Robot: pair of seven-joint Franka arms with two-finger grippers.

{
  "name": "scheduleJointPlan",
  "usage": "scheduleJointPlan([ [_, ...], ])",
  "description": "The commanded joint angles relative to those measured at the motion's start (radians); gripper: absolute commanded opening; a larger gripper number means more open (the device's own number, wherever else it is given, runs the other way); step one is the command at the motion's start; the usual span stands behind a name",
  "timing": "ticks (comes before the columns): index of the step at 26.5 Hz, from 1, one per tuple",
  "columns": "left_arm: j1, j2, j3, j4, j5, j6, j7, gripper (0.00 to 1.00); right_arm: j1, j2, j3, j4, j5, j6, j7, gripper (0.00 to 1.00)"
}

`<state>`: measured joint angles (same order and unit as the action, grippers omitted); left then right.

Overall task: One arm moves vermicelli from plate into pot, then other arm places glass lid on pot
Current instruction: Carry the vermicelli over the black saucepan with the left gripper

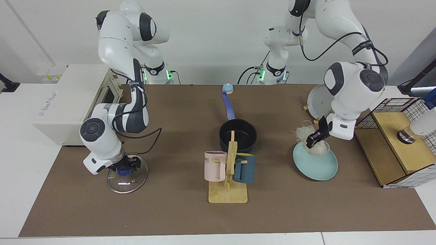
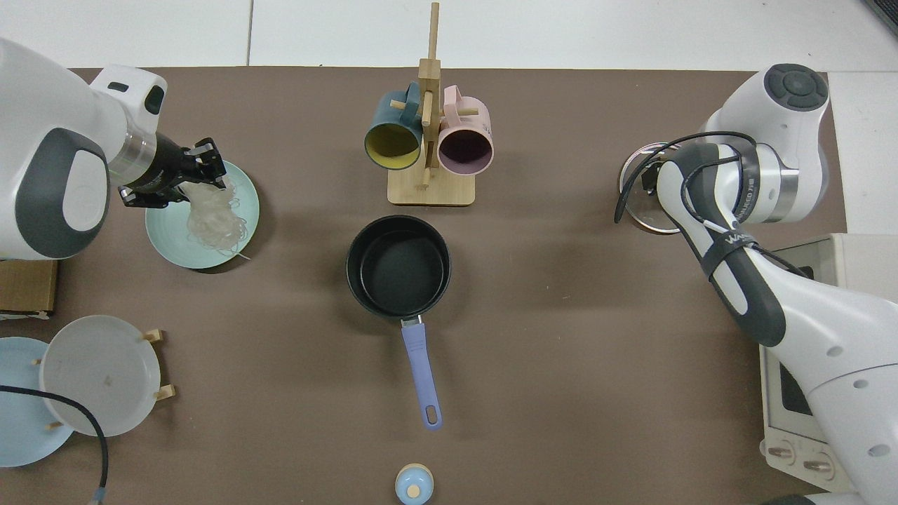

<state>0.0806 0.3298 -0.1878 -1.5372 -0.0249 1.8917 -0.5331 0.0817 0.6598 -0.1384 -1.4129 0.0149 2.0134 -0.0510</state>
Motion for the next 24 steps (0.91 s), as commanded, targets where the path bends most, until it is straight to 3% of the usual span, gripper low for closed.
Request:
scheduleJointPlan([
  [1, -0.009, -0.1, -0.083, -0.082, -0.013, -0.017, -0.093, 0.0, 0.001, -0.016, 0.0, -0.009, -0.015, -0.012, -0.027, 0.4],
  [4, -0.01, -0.129, -0.168, -0.13, -0.01, 0.007, -0.16, 0.0, 0.012, -0.016, 0.0, -0.008, -0.013, -0.015, -0.024, 0.17],
  [8, -0.01, -0.188, -0.274, -0.247, -0.012, 0.087, -0.229, 0.0, 0.023, -0.019, -0.001, -0.005, -0.007, -0.019, -0.018, 0.0],
  [15, -0.01, -0.199, -0.389, -0.359, -0.015, 0.217, -0.237, 0.0, 0.036, -0.083, 0.002, -0.005, -0.003, -0.058, -0.02, 0.0],
  [24, -0.012, -0.112, -0.424, -0.38, -0.018, 0.317, -0.214, 0.0, 0.05, -0.215, 0.01, -0.014, 0.013, -0.168, -0.016, 0.0],
])
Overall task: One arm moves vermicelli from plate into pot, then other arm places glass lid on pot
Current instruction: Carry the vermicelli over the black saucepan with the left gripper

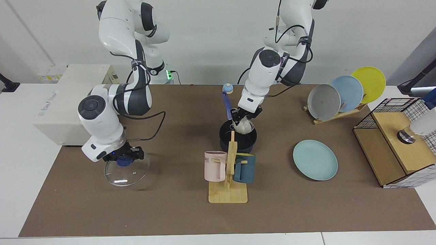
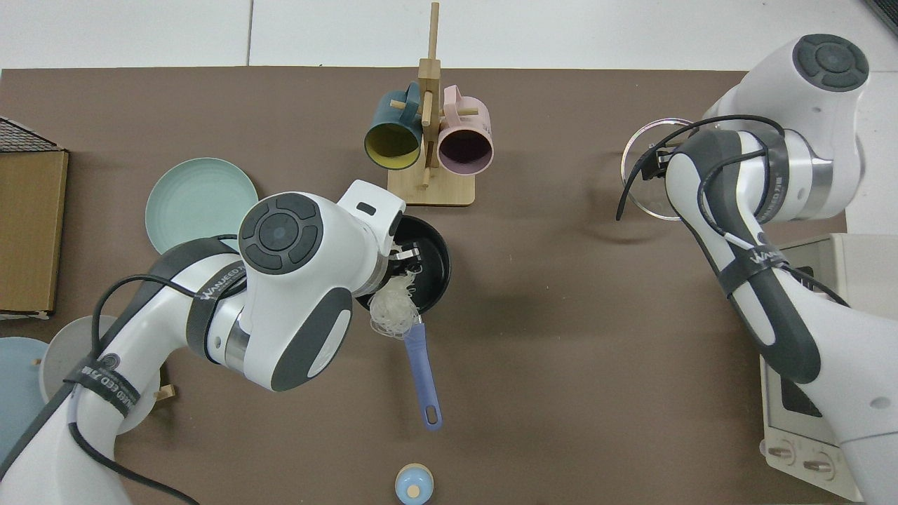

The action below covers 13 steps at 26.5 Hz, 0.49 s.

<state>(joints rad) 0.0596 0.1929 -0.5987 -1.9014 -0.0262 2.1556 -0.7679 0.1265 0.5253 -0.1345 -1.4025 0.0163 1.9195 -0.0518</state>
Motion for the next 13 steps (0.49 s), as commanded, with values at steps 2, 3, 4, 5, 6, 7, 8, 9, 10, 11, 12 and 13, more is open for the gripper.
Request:
scheduleJointPlan([
  [2, -0.009, 0.042, -0.015, -0.016, -0.012, 0.065, 0.012, 0.0, 0.007, -0.113, 0.006, -0.03, 0.011, -0.1, -0.016, 0.0],
  [3, -0.014, 0.052, -0.015, -0.016, -0.008, 0.076, 0.009, 0.0, 0.007, -0.131, 0.007, -0.036, 0.011, -0.114, -0.016, 0.0],
  [4, -0.014, 0.056, -0.013, -0.016, -0.008, 0.079, 0.012, 0.0, 0.012, -0.145, 0.007, -0.048, 0.011, -0.126, -0.014, 0.0],
  [5, -0.011, 0.059, -0.013, -0.015, -0.006, 0.081, 0.016, 0.0, 0.018, -0.163, 0.006, -0.062, 0.011, -0.132, -0.013, 0.0],
  [6, -0.006, 0.062, -0.012, -0.015, -0.005, 0.085, 0.019, 0.0, 0.019, -0.183, 0.006, -0.087, 0.01, -0.132, -0.01, 0.0],
  [7, -0.004, 0.075, -0.01, -0.015, -0.001, 0.092, 0.019, 0.0, 0.019, -0.205, 0.006, -0.113, 0.01, -0.132, -0.006, 0.0],
  [8, -0.004, 0.088, -0.009, -0.015, 0.006, 0.099, 0.018, 0.0, 0.019, -0.224, 0.007, -0.137, 0.01, -0.131, -0.006, 0.0],
  [9, -0.009, 0.098, -0.01, -0.015, 0.02, 0.11, 0.006, 0.0, 0.019, -0.243, 0.007, -0.159, 0.01, -0.126, -0.008, 0.0],
  [10, -0.015, 0.103, -0.009, -0.015, 0.035, 0.116, -0.001, 0.0, 0.019, -0.258, 0.007, -0.179, 0.01, -0.123, -0.008, 0.0],
  [11, -0.017, 0.103, -0.01, -0.016, 0.049, 0.118, -0.013, 0.0, 0.019, -0.271, 0.007, -0.194, 0.01, -0.123, -0.008, 0.0],
  [12, -0.017, 0.106, -0.009, -0.016, 0.055, 0.121, -0.025, 0.0, 0.019, -0.283, 0.007, -0.208, 0.01, -0.122, -0.008, 0.0],
  [13, -0.014, 0.115, -0.01, -0.016, 0.057, 0.124, -0.027, 0.0, 0.019, -0.298, 0.007, -0.225, 0.01, -0.12, -0.006, 0.0],
])
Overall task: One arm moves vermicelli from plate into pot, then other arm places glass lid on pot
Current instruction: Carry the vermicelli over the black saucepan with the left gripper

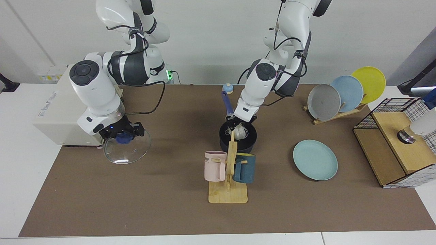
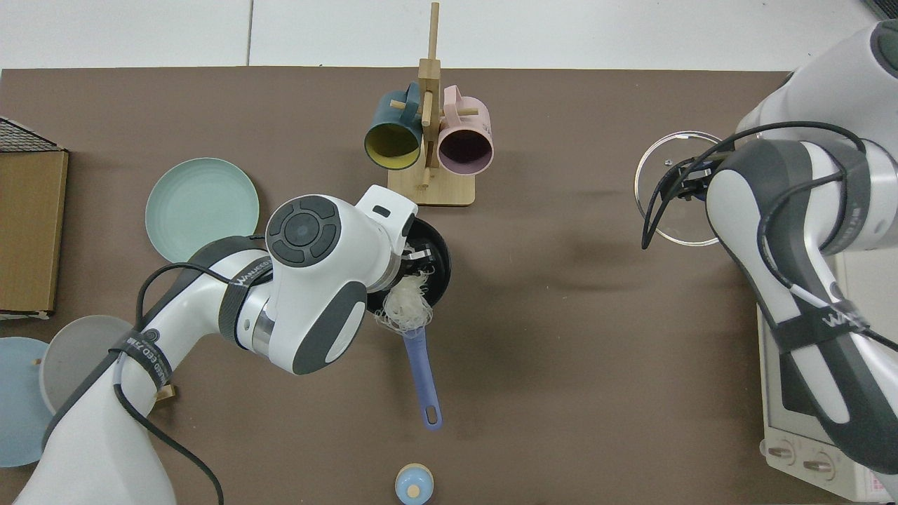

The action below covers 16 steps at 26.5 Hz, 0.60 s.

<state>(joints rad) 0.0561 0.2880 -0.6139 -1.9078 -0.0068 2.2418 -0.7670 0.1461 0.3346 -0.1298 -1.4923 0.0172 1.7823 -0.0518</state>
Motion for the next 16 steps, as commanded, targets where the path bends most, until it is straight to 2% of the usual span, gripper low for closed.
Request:
scheduleJointPlan([
  [1, -0.007, 0.032, 0.005, -0.007, 0.037, 0.041, -0.032, 0.0, 0.0, -0.123, 0.002, -0.152, 0.009, 0.02, -0.006, 0.0],
  [6, -0.007, 0.056, 0.006, -0.01, 0.053, 0.068, -0.035, 0.0, -0.011, -0.178, 0.041, -0.216, 0.009, 0.023, 0.021, 0.0],
  [9, -0.006, 0.06, 0.006, -0.01, 0.063, 0.073, -0.032, 0.18, -0.011, -0.226, 0.055, -0.285, 0.009, 0.04, 0.05, 0.0],
  [10, -0.006, 0.06, 0.006, -0.01, 0.068, 0.074, -0.032, 0.32, -0.01, -0.247, 0.056, -0.32, 0.009, 0.058, 0.061, 0.0],
  [12, -0.001, 0.069, 0.008, -0.01, 0.07, 0.084, -0.023, 0.82, -0.01, -0.302, 0.061, -0.411, 0.009, 0.118, 0.072, 0.0],
  [13, -0.001, 0.072, 0.008, -0.01, 0.07, 0.084, -0.02, 0.87, -0.01, -0.324, 0.062, -0.451, 0.009, 0.144, 0.072, 0.0],
  [14, 0.001, 0.073, 0.008, -0.01, 0.07, 0.081, -0.02, 0.96, -0.01, -0.347, 0.065, -0.491, 0.009, 0.175, 0.072, 0.0],
  [16, 0.001, 0.073, 0.01, -0.007, 0.071, 0.07, -0.02, 1.0, -0.011, -0.384, 0.067, -0.557, 0.009, 0.218, 0.072, 0.0],
])
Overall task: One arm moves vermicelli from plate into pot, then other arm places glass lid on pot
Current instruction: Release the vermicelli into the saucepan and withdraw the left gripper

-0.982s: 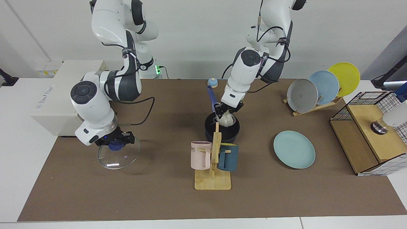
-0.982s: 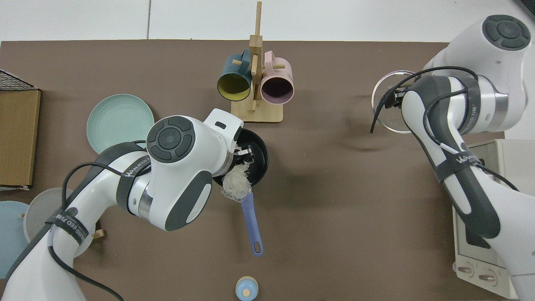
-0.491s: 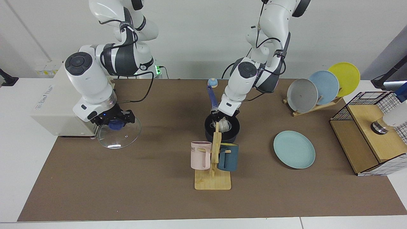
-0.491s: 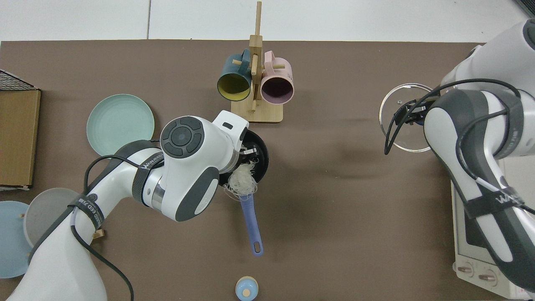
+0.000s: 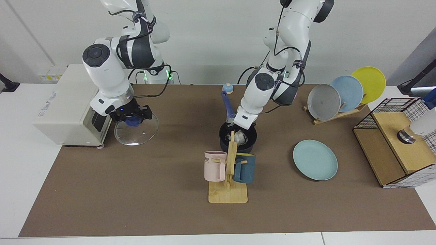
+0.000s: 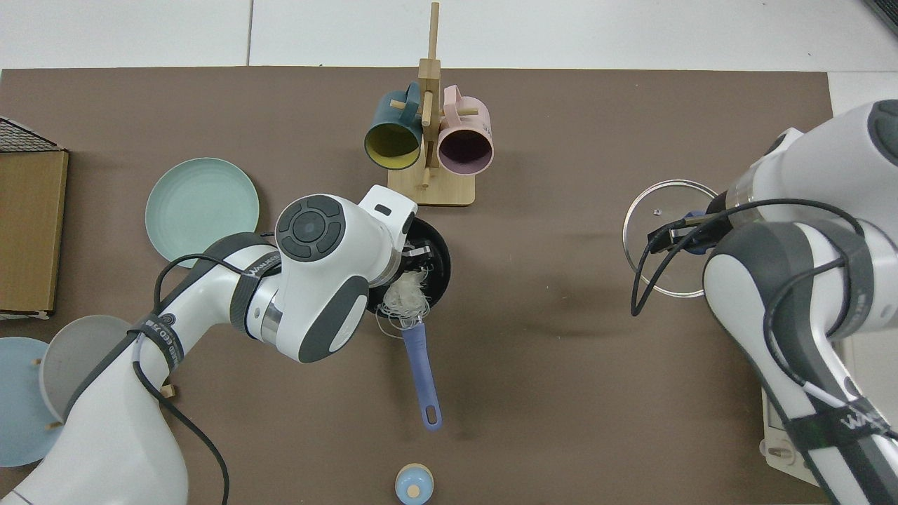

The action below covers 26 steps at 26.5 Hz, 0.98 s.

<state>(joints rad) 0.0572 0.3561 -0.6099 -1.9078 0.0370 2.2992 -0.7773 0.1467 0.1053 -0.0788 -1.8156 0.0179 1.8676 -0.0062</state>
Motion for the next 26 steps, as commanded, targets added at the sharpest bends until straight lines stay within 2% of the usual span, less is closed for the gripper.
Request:
scheduleJointPlan([
  [1, 0.0, 0.003, 0.006, -0.005, 0.027, 0.01, -0.01, 1.0, -0.012, -0.165, 0.016, -0.255, 0.008, 0.145, 0.028, 0.0],
  [3, 0.001, -0.011, 0.009, 0.004, 0.027, -0.007, -0.007, 1.0, -0.012, -0.179, 0.017, -0.275, 0.008, 0.151, 0.034, 0.0],
  [8, 0.023, -0.046, 0.016, 0.07, 0.027, -0.153, 0.004, 1.0, -0.01, -0.174, 0.028, -0.268, 0.007, 0.147, 0.055, 0.0],
  [11, 0.038, -0.077, 0.022, 0.111, 0.024, -0.222, 0.024, 1.0, -0.015, -0.156, 0.06, -0.234, 0.007, 0.148, 0.095, 0.0],
  [16, 0.05, -0.117, 0.079, 0.216, 0.012, -0.398, 0.128, 1.0, -0.018, -0.119, 0.132, -0.154, 0.007, 0.113, 0.216, 0.0],
  [20, 0.062, -0.149, 0.143, 0.263, -0.011, -0.533, 0.254, 1.0, -0.016, -0.078, 0.194, -0.068, 0.007, 0.047, 0.323, 0.0],
  [26, 0.072, -0.285, 0.272, 0.263, -0.1, -0.633, 0.43, 1.0, -0.018, -0.009, 0.327, 0.022, -0.006, 0.025, 0.534, 0.0],
])
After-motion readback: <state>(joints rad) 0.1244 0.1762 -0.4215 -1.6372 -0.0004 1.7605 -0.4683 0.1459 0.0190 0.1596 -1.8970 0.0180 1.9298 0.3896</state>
